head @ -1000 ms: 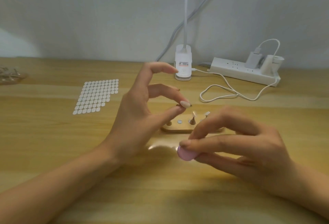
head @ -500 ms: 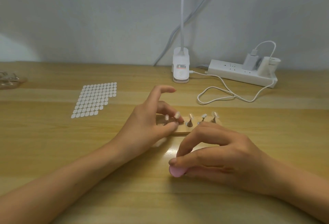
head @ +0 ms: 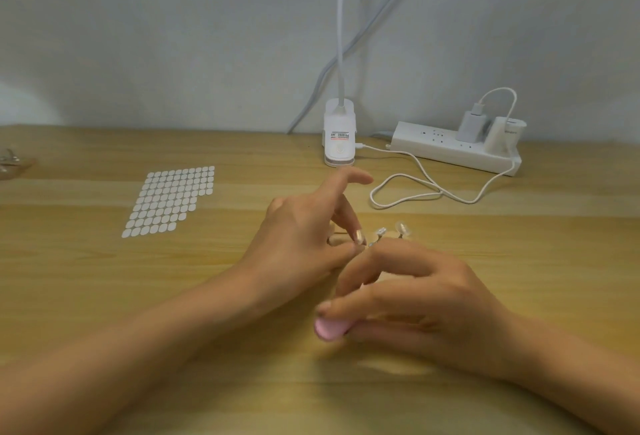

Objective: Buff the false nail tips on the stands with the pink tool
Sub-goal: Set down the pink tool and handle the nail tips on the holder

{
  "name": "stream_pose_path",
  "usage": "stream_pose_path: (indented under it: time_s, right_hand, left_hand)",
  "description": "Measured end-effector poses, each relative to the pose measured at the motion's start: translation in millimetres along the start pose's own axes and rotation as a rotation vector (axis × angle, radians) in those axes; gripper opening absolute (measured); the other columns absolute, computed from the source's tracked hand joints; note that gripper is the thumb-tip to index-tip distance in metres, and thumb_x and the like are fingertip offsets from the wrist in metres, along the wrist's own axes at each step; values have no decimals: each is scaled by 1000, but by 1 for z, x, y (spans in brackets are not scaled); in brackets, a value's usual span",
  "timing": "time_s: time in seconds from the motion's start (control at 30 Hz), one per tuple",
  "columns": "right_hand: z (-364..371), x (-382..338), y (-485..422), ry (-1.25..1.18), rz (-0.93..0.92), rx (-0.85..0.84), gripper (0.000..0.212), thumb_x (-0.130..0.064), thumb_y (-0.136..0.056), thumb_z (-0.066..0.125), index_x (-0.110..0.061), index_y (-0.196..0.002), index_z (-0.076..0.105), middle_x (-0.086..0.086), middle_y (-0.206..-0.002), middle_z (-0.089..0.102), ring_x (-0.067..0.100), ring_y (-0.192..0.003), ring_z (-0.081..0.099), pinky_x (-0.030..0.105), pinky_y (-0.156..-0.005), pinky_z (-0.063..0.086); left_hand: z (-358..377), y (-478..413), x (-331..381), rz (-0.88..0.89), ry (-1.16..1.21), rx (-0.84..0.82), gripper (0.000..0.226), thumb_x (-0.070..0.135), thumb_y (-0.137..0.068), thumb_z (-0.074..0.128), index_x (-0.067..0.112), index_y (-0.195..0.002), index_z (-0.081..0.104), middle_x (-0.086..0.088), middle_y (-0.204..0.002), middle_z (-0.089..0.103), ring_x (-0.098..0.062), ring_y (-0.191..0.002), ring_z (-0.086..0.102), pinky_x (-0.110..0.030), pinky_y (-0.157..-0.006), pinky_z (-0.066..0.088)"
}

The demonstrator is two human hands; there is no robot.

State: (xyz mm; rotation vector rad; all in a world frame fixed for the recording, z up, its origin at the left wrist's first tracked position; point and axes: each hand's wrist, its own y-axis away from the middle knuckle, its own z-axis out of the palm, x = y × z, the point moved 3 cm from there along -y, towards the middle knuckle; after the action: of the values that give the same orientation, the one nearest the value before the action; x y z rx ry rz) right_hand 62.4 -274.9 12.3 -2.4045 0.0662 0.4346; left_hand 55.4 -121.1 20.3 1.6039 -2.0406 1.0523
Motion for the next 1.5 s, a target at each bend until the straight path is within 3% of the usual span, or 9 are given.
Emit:
stream_pose_path:
  time_s: [0.17,0.27,0.4,0.5,0.73,0.9,1.07,1.4,1.5]
  right_hand:
    - [-25,17,1,-116,128,307,21,-17,-85,76,-15,-105,72,6,-100,68,25,-92,67,40,-79,53]
    - [-39,31,4,-78,174,416,23,-15,-87,72,-17,-109,68,8,-102,66,31,-93,64,49,-73,52]
    - [-36,35,5,-62,193,403,23,-19,-88,71,-21,-111,68,8,-102,65,33,-95,63,51,-75,51]
    - [-32,28,2,-68,165,372,23,-17,-88,72,-20,-110,68,7,-103,65,29,-96,64,49,-77,51]
    - [-22,9,-2,-12,115,270,21,-19,-88,72,-20,-109,70,5,-102,66,25,-95,66,40,-77,52]
    - [-28,16,-3,-13,216,337,16,-20,-88,71,-18,-104,69,0,-98,70,25,-92,65,45,-73,51]
    - [-22,10,-7,31,165,298,11,-21,-92,67,-19,-103,67,-5,-100,68,22,-95,65,39,-74,50]
    - [-31,12,-5,28,197,325,10,-23,-90,68,-24,-100,67,-11,-99,68,18,-94,64,41,-76,49]
    - [-25,5,-6,-6,101,290,10,-21,-91,69,-23,-101,68,-5,-101,66,20,-95,65,35,-80,49]
  left_hand:
    - [0,8,16,269,-255,101,64,19,-83,80,23,-140,50,11,-88,71,-7,-92,67,-37,-110,33]
    - [-9,14,20,294,-33,124,69,1,-82,80,19,-140,50,9,-84,70,-6,-86,71,-25,-97,52]
    - [-22,28,12,136,227,165,68,12,-76,86,31,-133,53,12,-82,73,-9,-85,72,-11,-80,47]
    - [-25,35,6,65,279,172,65,16,-74,87,34,-127,55,15,-81,75,-10,-86,73,-15,-73,45]
    - [-25,39,9,131,293,238,58,9,-79,85,24,-125,52,11,-78,74,-9,-77,72,-21,-67,52]
    - [-25,37,6,62,397,276,51,11,-78,86,26,-114,53,8,-73,73,-9,-71,69,-28,-61,48]
    - [-22,39,8,110,386,260,48,14,-78,84,29,-110,52,8,-72,72,-9,-68,66,-17,-61,44]
    - [-23,40,9,108,429,255,45,14,-79,84,33,-105,53,5,-74,73,-13,-69,68,-20,-56,47]
    - [-24,40,11,132,450,249,43,19,-78,84,33,-105,53,9,-73,72,-13,-69,70,-22,-56,50]
